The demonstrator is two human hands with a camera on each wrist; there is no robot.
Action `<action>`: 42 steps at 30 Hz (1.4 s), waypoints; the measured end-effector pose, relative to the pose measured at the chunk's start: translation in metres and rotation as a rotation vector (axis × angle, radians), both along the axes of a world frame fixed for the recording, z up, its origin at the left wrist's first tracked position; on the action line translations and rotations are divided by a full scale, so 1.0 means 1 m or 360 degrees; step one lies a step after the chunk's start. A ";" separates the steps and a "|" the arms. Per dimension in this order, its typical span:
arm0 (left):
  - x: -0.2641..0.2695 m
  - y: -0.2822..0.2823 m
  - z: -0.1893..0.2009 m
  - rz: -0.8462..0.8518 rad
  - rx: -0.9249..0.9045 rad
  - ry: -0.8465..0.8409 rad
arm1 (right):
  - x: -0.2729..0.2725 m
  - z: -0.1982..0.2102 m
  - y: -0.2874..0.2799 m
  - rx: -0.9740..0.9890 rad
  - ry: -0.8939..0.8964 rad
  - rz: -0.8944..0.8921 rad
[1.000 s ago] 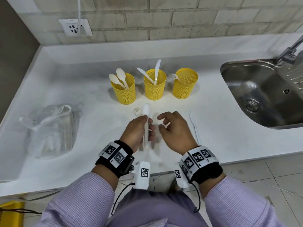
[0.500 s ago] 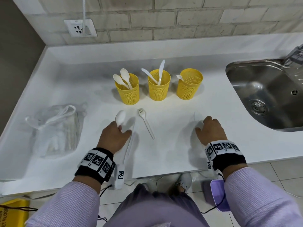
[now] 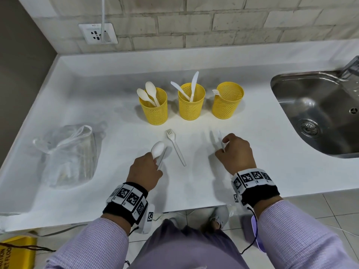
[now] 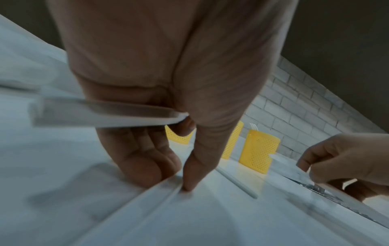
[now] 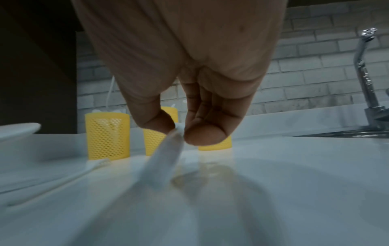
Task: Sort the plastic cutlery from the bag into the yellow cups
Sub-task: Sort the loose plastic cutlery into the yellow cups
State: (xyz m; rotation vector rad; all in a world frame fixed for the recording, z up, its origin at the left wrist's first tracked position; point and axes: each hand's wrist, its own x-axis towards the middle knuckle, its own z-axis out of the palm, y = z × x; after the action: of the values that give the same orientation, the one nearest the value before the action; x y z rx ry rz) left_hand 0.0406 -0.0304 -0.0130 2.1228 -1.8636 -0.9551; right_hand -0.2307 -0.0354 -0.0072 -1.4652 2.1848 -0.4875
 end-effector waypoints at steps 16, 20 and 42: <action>-0.009 -0.003 0.028 0.0324 -0.0080 0.0874 | 0.053 0.005 0.005 -0.0111 -0.0672 0.0167; -0.019 -0.001 0.034 0.0379 0.0025 0.1223 | 0.069 0.008 0.005 -0.0023 -0.0918 0.0135; -0.015 0.000 0.036 0.0337 0.0000 0.1431 | 0.098 0.015 0.006 -0.0315 -0.0874 0.0371</action>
State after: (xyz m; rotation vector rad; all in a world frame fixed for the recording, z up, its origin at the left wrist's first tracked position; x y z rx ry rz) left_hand 0.0260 -0.0302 0.0232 1.4350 -1.1535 -1.4990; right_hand -0.1328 -0.0299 0.0078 -1.4461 1.5536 -0.9179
